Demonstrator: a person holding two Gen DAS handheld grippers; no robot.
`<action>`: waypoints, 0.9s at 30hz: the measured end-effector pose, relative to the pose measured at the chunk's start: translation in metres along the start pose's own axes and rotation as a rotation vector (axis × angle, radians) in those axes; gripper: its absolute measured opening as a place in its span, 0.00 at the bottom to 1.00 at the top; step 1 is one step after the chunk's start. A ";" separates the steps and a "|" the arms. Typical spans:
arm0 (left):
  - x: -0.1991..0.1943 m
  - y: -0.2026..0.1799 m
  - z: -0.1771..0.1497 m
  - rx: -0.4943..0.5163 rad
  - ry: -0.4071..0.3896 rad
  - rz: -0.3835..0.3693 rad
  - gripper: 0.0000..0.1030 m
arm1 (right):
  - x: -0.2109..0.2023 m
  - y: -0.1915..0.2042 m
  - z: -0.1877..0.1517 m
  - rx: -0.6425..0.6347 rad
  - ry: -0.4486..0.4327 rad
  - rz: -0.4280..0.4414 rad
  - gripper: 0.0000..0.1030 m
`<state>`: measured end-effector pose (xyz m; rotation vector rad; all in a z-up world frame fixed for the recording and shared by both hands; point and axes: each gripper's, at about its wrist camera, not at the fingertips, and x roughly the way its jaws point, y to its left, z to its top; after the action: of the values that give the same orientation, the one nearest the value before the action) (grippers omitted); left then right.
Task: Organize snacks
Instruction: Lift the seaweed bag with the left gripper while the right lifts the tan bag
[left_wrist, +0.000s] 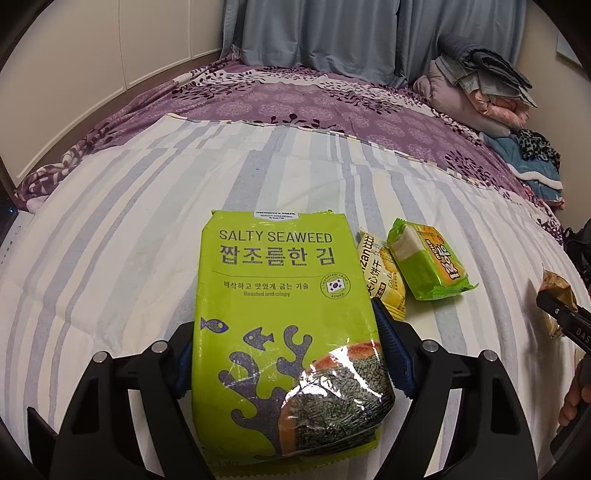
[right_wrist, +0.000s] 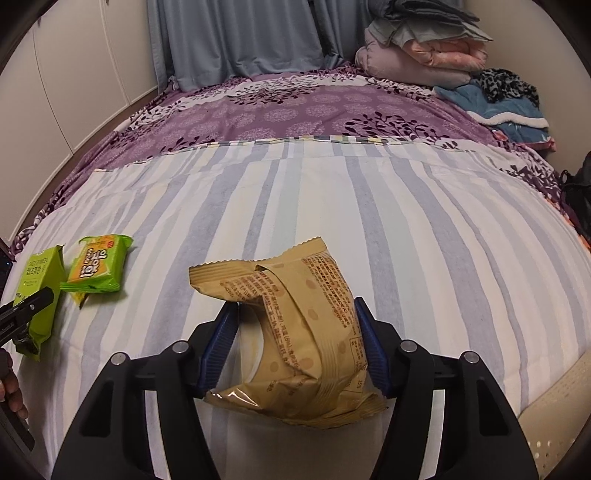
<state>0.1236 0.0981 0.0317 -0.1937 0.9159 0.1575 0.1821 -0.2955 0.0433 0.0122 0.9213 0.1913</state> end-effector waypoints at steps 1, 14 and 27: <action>-0.003 0.001 -0.001 -0.001 -0.003 -0.001 0.78 | -0.004 0.000 -0.001 0.005 -0.004 0.004 0.60; -0.046 -0.002 -0.014 0.026 -0.060 0.010 0.78 | -0.051 0.002 -0.034 0.045 -0.034 0.051 0.50; -0.067 -0.003 -0.030 0.033 -0.068 -0.015 0.78 | -0.066 -0.009 -0.045 0.077 -0.060 0.055 0.85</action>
<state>0.0614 0.0848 0.0679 -0.1637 0.8488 0.1341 0.1090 -0.3183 0.0674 0.1141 0.8684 0.2048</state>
